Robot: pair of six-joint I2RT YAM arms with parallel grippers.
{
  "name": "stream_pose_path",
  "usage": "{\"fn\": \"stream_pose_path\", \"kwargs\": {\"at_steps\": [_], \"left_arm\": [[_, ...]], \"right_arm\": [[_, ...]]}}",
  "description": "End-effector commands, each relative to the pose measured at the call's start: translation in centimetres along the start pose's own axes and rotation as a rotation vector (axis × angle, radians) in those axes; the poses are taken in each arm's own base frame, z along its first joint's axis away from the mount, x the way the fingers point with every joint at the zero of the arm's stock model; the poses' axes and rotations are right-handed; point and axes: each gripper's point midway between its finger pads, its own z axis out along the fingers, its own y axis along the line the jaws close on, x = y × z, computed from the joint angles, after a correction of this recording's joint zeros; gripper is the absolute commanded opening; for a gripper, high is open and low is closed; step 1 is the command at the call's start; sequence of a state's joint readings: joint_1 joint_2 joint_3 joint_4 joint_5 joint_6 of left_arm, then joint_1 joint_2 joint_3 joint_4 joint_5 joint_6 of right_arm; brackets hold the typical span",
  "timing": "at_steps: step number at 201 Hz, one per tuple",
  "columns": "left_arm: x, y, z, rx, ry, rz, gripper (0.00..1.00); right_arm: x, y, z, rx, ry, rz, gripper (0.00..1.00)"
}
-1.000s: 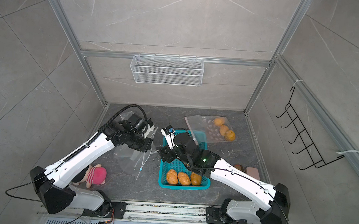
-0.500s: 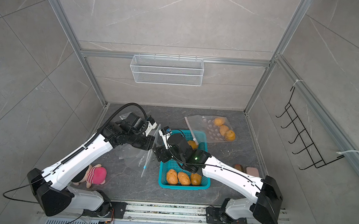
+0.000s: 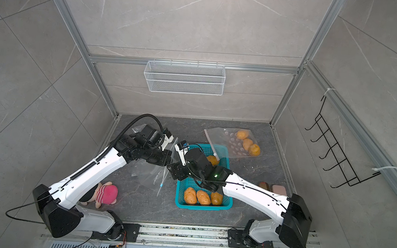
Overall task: Put the potatoes into a zipper bag and zip it
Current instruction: Open the zipper food storage bag.
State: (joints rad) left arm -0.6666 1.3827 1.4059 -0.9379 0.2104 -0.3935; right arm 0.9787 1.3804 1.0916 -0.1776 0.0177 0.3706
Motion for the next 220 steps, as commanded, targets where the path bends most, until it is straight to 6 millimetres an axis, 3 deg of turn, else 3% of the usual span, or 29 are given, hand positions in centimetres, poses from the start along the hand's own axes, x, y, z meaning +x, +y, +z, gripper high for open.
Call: {"fn": "stream_pose_path", "kwargs": {"at_steps": [1,24,71,149,193,220], "left_arm": [[-1.0,0.0,-1.1,-0.016,-0.047,-0.005,0.00],[-0.9,0.2,-1.5,-0.027,-0.052,-0.013,0.00],[-0.8,0.4,-2.8,-0.056,-0.058,-0.003,0.00],[-0.3,2.6,-8.2,-0.258,-0.058,0.059,0.00],[0.4,4.4,-9.3,-0.387,-0.012,0.100,0.00],[0.5,4.5,-8.5,-0.394,0.019,0.118,0.00]], "right_arm": [[0.1,-1.8,0.4,0.122,0.033,0.003,0.71],[0.5,-3.5,0.8,0.220,0.069,-0.018,0.69],[0.4,-3.6,1.0,0.237,0.074,-0.015,0.66],[-0.2,-3.1,1.2,0.220,0.071,-0.024,0.55],[-0.1,-3.0,1.0,0.215,0.079,-0.030,0.53],[-0.3,-2.5,0.7,0.188,0.074,-0.036,0.53]]}}
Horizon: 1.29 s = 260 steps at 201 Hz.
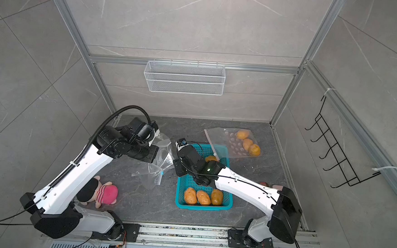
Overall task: Put the potatoes into a zipper bag and zip it
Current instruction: Open the zipper food storage bag.
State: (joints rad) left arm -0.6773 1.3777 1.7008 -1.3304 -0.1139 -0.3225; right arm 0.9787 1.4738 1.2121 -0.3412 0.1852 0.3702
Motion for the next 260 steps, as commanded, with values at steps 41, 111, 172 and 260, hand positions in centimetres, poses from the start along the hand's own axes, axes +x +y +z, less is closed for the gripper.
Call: {"fn": "stream_pose_path", "kwargs": {"at_steps": [41,111,172,260], "left_arm": [[0.2,0.8,1.9,-0.084,0.055,0.076,0.00],[-0.8,0.4,4.0,-0.088,0.041,0.116,0.00],[-0.2,0.6,5.0,-0.098,0.059,0.133,0.00],[0.7,-0.5,5.5,-0.019,0.070,0.162,0.00]], "right_arm": [[-0.3,0.4,-0.7,-0.017,0.011,-0.045,0.53],[-1.9,1.8,-2.0,-0.092,-0.036,-0.070,0.60],[-3.0,2.7,-5.5,-0.176,-0.087,-0.111,0.72],[5.8,-9.6,-5.9,0.216,0.180,-0.037,0.74]]}}
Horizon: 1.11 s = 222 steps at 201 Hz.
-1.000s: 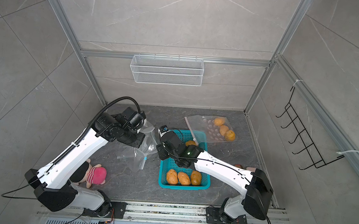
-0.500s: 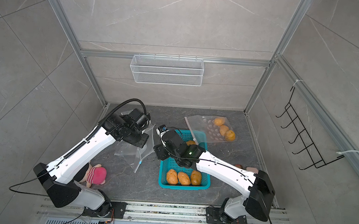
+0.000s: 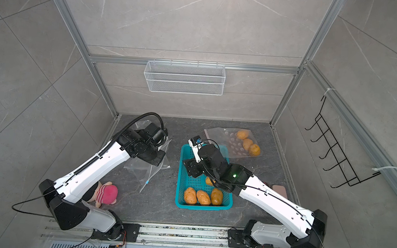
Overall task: Put the potatoes into a zipper bag and zip it
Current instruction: Open the zipper food storage bag, then pick up the potato from the basket.
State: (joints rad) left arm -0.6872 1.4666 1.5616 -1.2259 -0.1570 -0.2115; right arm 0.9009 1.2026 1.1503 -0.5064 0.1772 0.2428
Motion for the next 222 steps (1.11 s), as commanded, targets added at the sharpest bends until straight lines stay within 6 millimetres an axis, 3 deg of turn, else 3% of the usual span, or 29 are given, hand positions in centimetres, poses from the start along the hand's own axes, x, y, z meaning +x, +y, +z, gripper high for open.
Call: {"fn": "stream_pose_path", "kwargs": {"at_steps": [1,29,65,112,152,183,222], "left_arm": [[-0.2,-0.6,-0.8,0.047,-0.041,0.031,0.00],[-0.2,-0.6,-0.7,0.046,-0.046,0.032,0.00],[-0.1,-0.5,-0.9,0.045,-0.053,0.031,0.00],[0.0,-0.4,-1.0,0.038,-0.059,0.037,0.00],[0.0,-0.4,-0.9,0.036,-0.054,0.044,0.00],[0.2,-0.3,-0.8,0.034,-0.051,0.047,0.00],[0.3,-0.1,-0.9,0.028,-0.056,0.049,0.00]], "right_arm": [[7.1,-4.9,1.7,0.172,0.241,0.029,0.73],[11.5,-7.1,3.6,0.242,0.380,0.063,0.73],[14.9,-8.0,6.1,0.275,0.551,-0.005,0.75],[17.4,-9.2,7.6,0.297,0.703,-0.164,0.76],[18.2,-9.8,8.2,0.321,0.724,-0.185,0.77],[19.2,-11.4,8.4,0.403,0.785,-0.182,0.77],[20.6,-10.8,8.8,0.364,0.818,-0.152,0.74]]}}
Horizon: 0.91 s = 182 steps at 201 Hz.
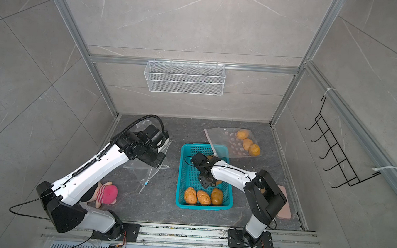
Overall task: Put the potatoes into a zipper bag and zip it
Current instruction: Pick up the potato from the basket.
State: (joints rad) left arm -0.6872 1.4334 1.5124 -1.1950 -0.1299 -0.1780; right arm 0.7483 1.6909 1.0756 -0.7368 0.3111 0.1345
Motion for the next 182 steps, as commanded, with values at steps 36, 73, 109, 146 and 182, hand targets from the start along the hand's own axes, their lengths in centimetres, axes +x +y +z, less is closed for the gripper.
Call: {"fn": "stream_pose_path", "kwargs": {"at_steps": [36,73,109,146,182], "left_arm": [[-0.2,0.1,-0.9,0.002,-0.037,0.015,0.00],[-0.3,0.1,-1.1,0.004,-0.042,0.012,0.00],[-0.4,0.1,-1.1,0.005,-0.043,0.010,0.00],[-0.2,0.1,-1.0,0.003,-0.040,0.009,0.00],[-0.3,0.0,-0.8,0.005,-0.037,0.005,0.00]], "right_arm": [[1.2,1.8,1.0,-0.099,0.073,0.024,0.63],[-0.5,2.8,-2.2,-0.218,-0.057,0.094,0.58],[-2.1,3.0,-4.1,-0.319,-0.199,0.196,0.52],[-2.5,3.5,-2.9,-0.324,-0.175,0.194,0.55],[-2.5,4.0,-1.9,-0.327,-0.144,0.164,0.64]]}}
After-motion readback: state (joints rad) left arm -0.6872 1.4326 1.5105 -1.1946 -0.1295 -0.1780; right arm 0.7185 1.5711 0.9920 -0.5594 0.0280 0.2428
